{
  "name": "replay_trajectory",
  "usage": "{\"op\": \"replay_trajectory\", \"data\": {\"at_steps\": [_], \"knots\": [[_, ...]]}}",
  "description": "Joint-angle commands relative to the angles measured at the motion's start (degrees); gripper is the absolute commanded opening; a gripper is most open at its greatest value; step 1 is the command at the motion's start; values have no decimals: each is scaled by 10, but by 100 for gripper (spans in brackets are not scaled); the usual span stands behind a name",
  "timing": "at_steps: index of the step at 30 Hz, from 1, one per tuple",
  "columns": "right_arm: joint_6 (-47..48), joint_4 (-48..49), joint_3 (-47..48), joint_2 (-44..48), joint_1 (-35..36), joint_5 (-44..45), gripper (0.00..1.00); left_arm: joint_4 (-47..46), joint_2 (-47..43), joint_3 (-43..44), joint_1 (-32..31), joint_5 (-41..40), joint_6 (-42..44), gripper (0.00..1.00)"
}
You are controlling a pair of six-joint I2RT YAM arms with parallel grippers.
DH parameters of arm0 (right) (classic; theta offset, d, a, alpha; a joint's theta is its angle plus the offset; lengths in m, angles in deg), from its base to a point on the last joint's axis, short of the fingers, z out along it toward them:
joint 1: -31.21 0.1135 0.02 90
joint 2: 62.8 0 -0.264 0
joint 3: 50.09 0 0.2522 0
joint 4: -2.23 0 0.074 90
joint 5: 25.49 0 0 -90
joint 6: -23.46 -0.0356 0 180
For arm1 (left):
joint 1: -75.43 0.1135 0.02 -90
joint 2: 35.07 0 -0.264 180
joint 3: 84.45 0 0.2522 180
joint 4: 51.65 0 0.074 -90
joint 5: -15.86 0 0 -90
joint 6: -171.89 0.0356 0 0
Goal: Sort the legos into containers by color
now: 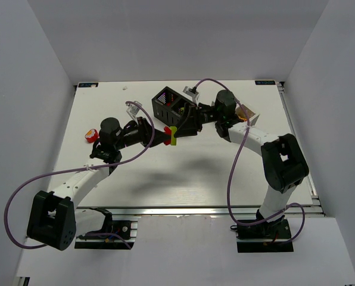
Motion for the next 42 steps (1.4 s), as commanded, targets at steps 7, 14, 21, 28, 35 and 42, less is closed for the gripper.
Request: {"op": "replay_trajectory", "data": {"at_steps": [7,14,21,28,35,42], "knots": [[13,13,17,7,-1,-10,33,-19,-13,17,2,5,-1,0],[158,-149,47,26,-15,8,3,38,-26,37,17,2,37,0],[206,-183,75,8,-79,19,0,74,-60,44,97,34,50,0],[457,-435,196,-33,-101,205,0,87,-58,43,107,24,54,0],[557,-372,207,-60,-89,390,0,88,-50,40,107,-15,50,0],[570,-359,255,-108,-84,389,0,93,-35,51,107,-33,35,0]]}}
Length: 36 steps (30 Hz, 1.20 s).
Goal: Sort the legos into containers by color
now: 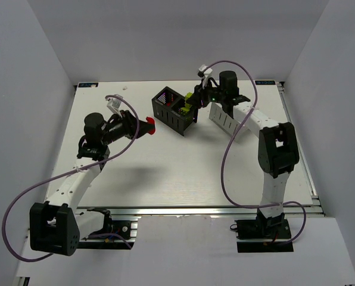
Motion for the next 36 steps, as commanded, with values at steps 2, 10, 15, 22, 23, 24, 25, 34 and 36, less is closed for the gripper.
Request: {"op": "replay_trajectory", "data": {"at_steps": [2,10,15,22,23,24,25,34,36], "knots": [[27,24,40,-14,6,21,0,14,11,28,3,-16,-12,0],[23,20,59,-40,13,11,10,4,54,63,2,-27,-30,0],[23,11,55,-44,17,-1,27,6,95,104,2,-30,-26,0],[24,8,23,-25,17,-19,59,111,215,253,-14,-70,42,0],[24,14,18,-19,17,-24,62,137,246,272,-22,-78,52,0],[25,17,6,-5,15,-26,66,158,262,311,-26,-95,70,0],[26,18,2,2,14,-33,70,171,277,328,-30,-103,77,0],[32,4,-45,97,-24,-128,89,167,395,444,-63,-180,130,3],[31,-1,-54,110,-40,-187,89,159,410,455,-68,-198,137,4]]}}
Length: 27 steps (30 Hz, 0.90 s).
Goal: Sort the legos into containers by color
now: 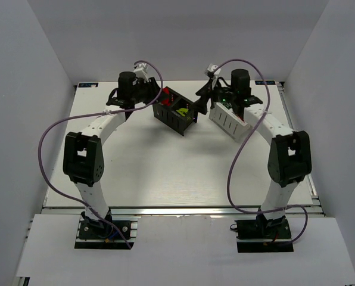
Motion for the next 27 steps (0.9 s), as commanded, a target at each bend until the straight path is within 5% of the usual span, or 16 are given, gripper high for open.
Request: {"op": "replay_trajectory", "data": {"at_steps": [1,9,27], "knots": [[0,14,-10,51,-27,-104,86,-6,16,46,-9,-51,31,6],[-35,43,-99,112,-35,-156,60,-10,71,92,-28,-131,44,16],[-41,44,-139,145,-34,-152,65,49,145,194,-49,-207,63,54]]}}
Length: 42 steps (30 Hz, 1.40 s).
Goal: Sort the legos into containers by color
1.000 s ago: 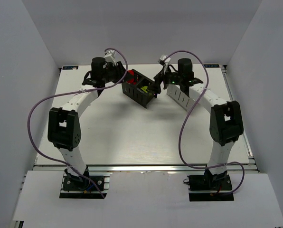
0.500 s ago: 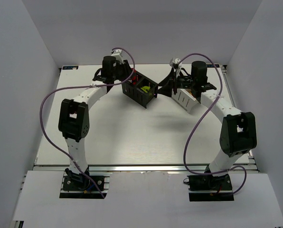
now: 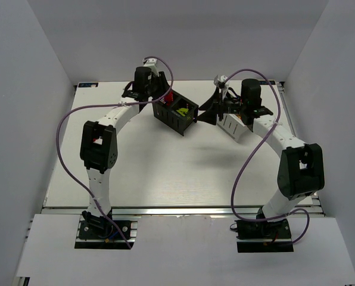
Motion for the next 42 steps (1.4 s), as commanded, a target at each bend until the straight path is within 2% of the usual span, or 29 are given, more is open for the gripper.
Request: {"op": "replay_trajectory", "data": {"at_steps": [1,8,13,18,21,23,24,25,27,31,35,41,42], "knots": [[3,14,-4,27,0,-9,65,18,-8,24,-8,-13,8,55],[0,13,-6,31,0,-8,65,24,-14,25,-10,-19,12,63],[4,7,0,33,0,-9,65,22,-36,24,-11,-22,10,64],[72,-71,12,37,0,-11,69,37,-93,-10,-11,-45,16,65],[170,-134,16,45,0,-22,74,38,-159,-78,-6,-74,19,71],[235,-165,1,58,2,-17,79,29,-222,-153,4,-79,7,79],[257,-172,-5,63,3,-12,81,23,-222,-180,4,-92,1,86],[294,-188,-10,72,7,-1,89,20,-286,-232,26,-98,-15,91],[308,-189,-30,82,8,21,89,22,-329,-283,56,-97,-32,94],[296,-124,-81,110,9,34,89,62,-437,-395,105,-122,-65,98],[311,-166,-71,101,18,27,89,147,-499,-438,123,-255,-74,98],[308,-168,-83,106,36,36,79,219,-561,-490,190,-283,-82,98],[304,-167,-88,106,37,38,78,226,-560,-494,233,-274,-82,98]]}}
